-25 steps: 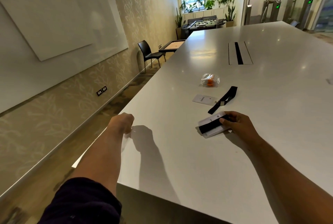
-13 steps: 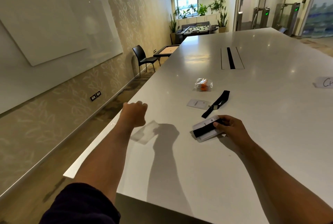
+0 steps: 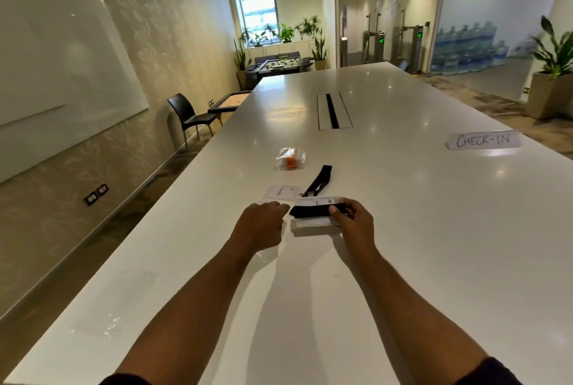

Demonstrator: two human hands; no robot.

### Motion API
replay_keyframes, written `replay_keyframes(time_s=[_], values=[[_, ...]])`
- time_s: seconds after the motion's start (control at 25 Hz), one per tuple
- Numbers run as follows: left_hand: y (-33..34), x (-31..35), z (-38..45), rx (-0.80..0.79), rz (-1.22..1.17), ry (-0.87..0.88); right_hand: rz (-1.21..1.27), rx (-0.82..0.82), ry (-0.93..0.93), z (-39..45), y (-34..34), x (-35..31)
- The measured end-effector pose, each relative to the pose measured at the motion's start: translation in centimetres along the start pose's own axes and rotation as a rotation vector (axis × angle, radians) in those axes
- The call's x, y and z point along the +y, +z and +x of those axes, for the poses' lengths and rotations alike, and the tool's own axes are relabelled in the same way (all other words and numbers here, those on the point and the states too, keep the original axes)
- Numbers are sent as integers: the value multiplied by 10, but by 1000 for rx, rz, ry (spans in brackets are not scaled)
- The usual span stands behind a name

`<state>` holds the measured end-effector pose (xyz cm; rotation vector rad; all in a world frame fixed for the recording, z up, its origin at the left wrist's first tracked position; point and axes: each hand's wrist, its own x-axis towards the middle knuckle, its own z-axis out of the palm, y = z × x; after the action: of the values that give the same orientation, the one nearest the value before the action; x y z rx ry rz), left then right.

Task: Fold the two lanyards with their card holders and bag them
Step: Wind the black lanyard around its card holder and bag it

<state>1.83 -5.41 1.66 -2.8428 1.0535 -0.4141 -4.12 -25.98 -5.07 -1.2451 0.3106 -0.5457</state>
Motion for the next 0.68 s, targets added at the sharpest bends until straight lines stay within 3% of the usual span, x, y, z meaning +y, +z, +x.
replay_keyframes(time_s=[0.12, 0.48, 0.68], values=[[10, 9, 6, -16, -141, -64, 66, -3, 43, -2, 3, 0], [25, 10, 2, 5, -381, -187, -153, 84, -63, -4, 0, -10], [22, 12, 2, -185, -511, -159, -191, 61, -57, -6, 0, -14]])
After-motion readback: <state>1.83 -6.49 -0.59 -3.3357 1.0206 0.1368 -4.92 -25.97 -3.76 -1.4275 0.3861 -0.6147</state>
